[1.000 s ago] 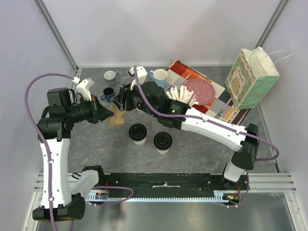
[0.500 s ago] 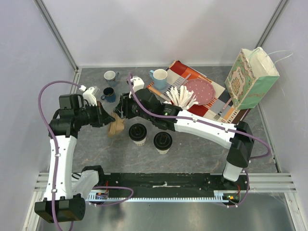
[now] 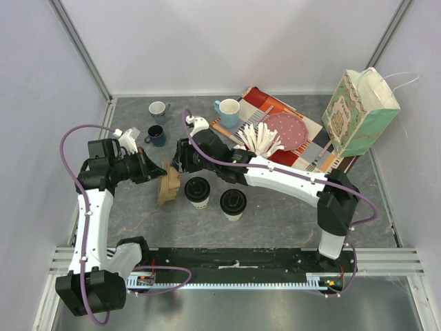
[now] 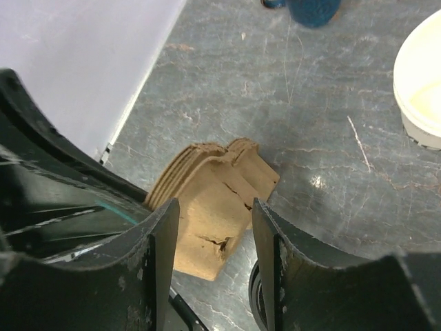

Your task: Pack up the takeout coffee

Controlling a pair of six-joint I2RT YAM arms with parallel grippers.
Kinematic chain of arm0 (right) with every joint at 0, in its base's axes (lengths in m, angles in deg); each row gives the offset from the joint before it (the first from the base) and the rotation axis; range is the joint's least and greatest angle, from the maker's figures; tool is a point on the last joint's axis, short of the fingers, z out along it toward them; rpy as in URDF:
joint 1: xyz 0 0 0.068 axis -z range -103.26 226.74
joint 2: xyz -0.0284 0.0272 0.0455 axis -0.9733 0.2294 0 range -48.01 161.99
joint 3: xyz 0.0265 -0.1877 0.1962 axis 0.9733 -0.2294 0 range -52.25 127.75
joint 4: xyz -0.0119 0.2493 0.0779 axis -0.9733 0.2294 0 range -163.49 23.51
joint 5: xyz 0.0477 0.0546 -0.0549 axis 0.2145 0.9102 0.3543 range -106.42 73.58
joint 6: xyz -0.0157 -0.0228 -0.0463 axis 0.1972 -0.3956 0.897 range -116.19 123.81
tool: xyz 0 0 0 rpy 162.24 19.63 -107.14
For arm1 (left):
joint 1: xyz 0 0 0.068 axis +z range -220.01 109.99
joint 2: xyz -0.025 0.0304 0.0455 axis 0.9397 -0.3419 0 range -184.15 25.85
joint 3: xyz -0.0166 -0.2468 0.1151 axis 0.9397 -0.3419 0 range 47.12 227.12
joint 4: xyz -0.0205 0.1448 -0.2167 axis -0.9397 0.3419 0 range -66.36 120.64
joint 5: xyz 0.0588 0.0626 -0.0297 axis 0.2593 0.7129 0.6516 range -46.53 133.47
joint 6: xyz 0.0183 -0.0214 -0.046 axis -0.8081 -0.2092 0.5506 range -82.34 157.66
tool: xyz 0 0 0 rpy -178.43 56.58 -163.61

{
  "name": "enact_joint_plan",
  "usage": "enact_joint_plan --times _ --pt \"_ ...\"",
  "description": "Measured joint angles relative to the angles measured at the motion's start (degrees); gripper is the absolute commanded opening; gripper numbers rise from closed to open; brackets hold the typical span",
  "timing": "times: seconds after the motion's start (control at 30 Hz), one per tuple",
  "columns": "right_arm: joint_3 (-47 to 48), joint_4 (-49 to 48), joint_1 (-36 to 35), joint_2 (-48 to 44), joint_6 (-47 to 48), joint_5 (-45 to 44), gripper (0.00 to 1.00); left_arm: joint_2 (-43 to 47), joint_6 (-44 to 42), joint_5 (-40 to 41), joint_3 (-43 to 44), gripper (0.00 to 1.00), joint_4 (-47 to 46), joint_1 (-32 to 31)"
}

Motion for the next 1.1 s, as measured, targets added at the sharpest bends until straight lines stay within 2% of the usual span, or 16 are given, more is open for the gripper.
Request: enact_joint_plan --times 0.07,0.2,0.43,0.47,0.5,0.6,0.67,0.8,0.87,0.97,1.0,1.1 --pt "0.0 -0.1 0.1 1.5 -0.3 1.1 0.54 -0.2 0.7 -1.2 -0.5 0.02 -1.0 0.7" --pt "0.0 -0.5 0.1 3.8 -0.8 2.6 0.53 -0.4 1.4 -2.1 -1.1 0.14 -2.0 1.6" --pt "0.0 -1.0 0.2 3.8 -1.0 3.3 0.51 -0.5 2.2 -2.8 -1.5 0.22 -2.5 2.2" --pt "0.0 -1.0 0.2 3.8 -1.0 3.3 0.51 -0.5 2.2 -2.8 -1.5 0.24 -2.4 2.2" --pt "0.0 -1.0 0.2 3.8 -1.0 3.3 0.51 -0.5 2.2 -2.8 -1.5 0.32 -2.4 2.3" --pt "0.0 -1.0 0.2 3.8 -1.0 3.4 0.51 -0.5 2.3 -2.8 -1.5 0.37 -2.0 2.4" --pt "0.0 -1.0 0.2 3.8 -1.1 3.5 0.50 -0.5 2.4 -2.9 -1.4 0.37 -1.4 2.4" --pt "0.0 -1.0 0.2 3.8 -1.2 3.7 0.49 -0.5 2.4 -2.8 -1.4 0.14 -0.6 2.4" --pt "0.0 -1.0 0.2 3.8 -1.2 3.7 0.49 -0.5 2.8 -2.9 -1.4 0.11 -0.5 2.4" --pt "0.0 -1.0 0.2 3.8 -1.2 3.7 0.49 -0.5 3.0 -3.1 -1.4 0.20 -0.5 2.5" --pt "0.0 -1.0 0.2 3.8 -1.2 3.7 0.49 -0.5 3.1 -3.2 -1.4 0.27 -0.5 2.5" --pt "0.0 -1.1 0.2 3.8 -1.2 3.7 0.48 -0.5 3.1 -3.2 -1.4 0.35 -0.3 2.5"
